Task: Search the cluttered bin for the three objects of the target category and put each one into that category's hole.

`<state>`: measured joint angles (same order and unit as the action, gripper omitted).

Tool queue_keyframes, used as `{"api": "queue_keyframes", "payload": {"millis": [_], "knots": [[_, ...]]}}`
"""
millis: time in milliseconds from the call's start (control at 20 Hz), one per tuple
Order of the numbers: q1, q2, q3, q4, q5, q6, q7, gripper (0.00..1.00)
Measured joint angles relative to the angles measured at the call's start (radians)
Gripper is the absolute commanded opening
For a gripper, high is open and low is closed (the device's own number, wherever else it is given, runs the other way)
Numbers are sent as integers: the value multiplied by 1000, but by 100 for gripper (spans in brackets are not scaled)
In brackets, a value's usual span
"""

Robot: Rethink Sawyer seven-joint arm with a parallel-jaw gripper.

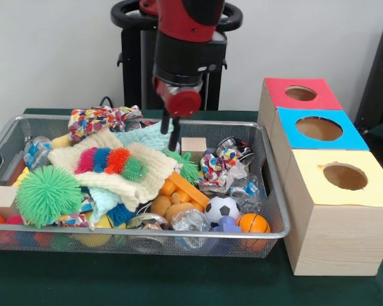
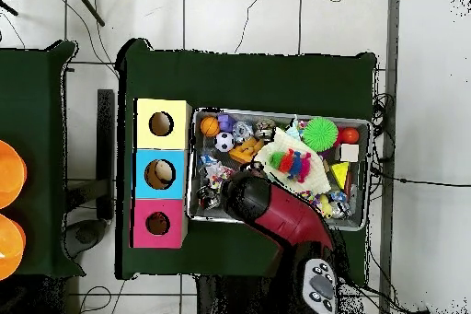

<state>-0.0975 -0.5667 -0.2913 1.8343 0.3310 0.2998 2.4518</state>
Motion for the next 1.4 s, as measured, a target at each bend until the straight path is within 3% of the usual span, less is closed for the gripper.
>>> {"api": "queue_keyframes", "payload": {"millis": [350, 700, 950, 1400], "knots": [[-10, 86, -42, -50, 30, 12, 1, 100], [102, 227, -184, -154, 128, 163, 96, 100], [141, 255, -230, -180, 178, 226, 192, 100], [181, 265, -285, -208, 224, 232, 308, 100]]}}
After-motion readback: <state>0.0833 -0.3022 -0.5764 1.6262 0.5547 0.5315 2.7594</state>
